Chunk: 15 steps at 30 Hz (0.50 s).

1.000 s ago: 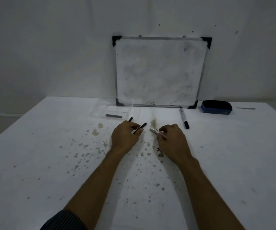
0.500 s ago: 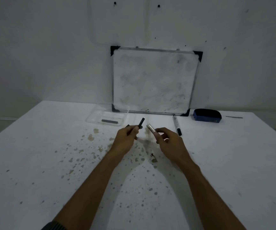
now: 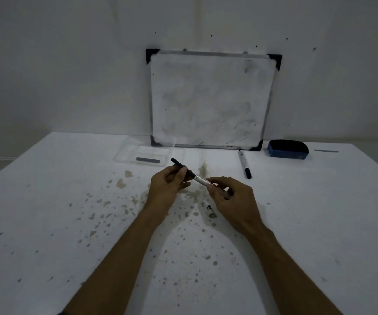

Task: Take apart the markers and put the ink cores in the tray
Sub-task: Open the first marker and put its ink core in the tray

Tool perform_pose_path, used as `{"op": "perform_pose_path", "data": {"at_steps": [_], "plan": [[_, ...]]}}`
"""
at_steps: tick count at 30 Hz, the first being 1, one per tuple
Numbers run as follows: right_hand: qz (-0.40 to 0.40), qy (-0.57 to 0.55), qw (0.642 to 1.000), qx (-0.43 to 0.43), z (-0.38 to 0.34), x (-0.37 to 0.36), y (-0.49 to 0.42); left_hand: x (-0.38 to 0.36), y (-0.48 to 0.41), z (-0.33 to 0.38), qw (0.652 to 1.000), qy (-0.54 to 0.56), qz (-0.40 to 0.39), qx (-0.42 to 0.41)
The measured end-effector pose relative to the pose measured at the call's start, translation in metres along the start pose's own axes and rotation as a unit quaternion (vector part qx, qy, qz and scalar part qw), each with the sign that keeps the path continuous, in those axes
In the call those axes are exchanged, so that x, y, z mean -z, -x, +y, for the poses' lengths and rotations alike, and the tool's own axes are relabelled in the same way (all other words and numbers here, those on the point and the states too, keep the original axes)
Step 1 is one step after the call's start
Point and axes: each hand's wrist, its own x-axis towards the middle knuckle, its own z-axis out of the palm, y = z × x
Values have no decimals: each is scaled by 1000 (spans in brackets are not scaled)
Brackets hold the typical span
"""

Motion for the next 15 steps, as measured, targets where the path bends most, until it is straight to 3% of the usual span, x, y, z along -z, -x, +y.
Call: {"op": "perform_pose_path", "data": {"at_steps": [8,15], "plan": [[6,52,999,7,-1,-3,-1,-2,-1,-1,999,-35,-14,-12],[0,42,999,22,-3,-4,-1,-8,4,-1,994,-48,-23,-92]]}}
